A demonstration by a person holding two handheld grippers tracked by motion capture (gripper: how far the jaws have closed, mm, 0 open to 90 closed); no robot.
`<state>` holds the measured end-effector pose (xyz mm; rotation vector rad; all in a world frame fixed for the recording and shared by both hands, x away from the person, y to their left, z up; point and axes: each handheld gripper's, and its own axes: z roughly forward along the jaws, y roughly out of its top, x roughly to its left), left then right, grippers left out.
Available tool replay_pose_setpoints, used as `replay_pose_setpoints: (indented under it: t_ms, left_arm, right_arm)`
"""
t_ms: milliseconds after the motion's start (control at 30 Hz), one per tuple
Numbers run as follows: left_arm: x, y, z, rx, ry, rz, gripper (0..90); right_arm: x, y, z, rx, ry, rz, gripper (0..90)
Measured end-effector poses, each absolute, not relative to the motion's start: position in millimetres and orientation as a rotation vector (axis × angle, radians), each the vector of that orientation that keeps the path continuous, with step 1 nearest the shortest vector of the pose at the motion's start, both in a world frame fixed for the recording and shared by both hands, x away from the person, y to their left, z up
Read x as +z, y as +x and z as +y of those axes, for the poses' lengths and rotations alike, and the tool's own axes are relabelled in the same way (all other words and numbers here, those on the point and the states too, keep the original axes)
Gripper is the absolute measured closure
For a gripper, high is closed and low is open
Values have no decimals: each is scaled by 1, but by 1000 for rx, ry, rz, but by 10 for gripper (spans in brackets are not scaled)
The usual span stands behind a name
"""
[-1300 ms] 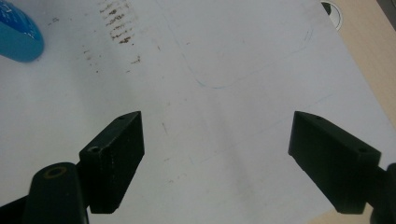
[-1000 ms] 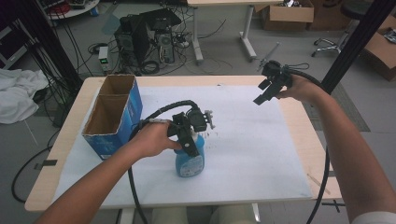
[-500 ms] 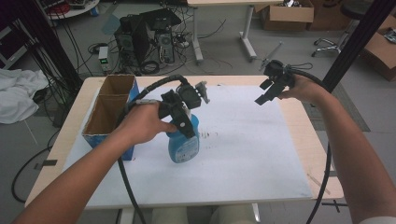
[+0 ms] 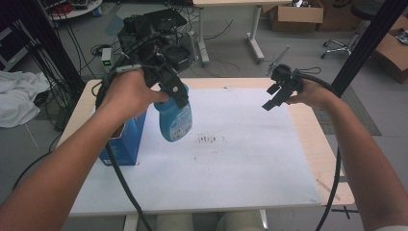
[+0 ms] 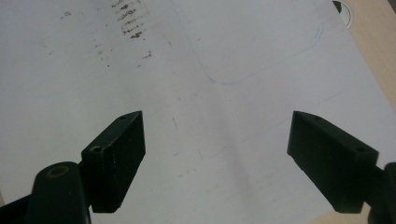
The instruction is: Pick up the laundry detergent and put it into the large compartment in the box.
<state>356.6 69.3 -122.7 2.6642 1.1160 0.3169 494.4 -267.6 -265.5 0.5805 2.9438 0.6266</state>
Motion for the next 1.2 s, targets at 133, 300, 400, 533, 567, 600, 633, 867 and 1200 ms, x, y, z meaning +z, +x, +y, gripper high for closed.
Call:
replay_pose_setpoints:
  t_ms: [133, 300, 400, 533, 567, 600, 633, 867, 1200]
  left_arm:
    - [-105, 359, 82, 347, 2596, 1211, 379]
    - [-87, 363, 102, 366, 2519, 1337, 380]
    - [-81, 366, 114, 380, 2468, 1421, 380]
    - [-77, 370, 131, 389, 2416, 1525, 380]
    - [-76, 371, 135, 392, 2404, 1549, 380]
    - [-76, 372, 139, 391, 2390, 1575, 380]
    - [-75, 373, 144, 392, 2376, 1599, 380]
    - [-70, 379, 172, 391, 2292, 1750, 380]
    - [-78, 387, 204, 411, 2169, 1900, 380]
  right_arm:
    - [-267, 494, -269, 630, 584, 2945, 193]
    - [-267, 495, -270, 637, 581, 2945, 193]
    - [-267, 495, -269, 635, 579, 2948, 193]
    - [-267, 494, -268, 634, 575, 2949, 193]
    - [-268, 494, -268, 630, 575, 2950, 193]
    - [-268, 494, -268, 627, 577, 2950, 193]
    - [-268, 495, -269, 628, 577, 2950, 193]
    - [-266, 495, -270, 631, 583, 2945, 193]
    - [-268, 495, -268, 621, 575, 2949, 193]
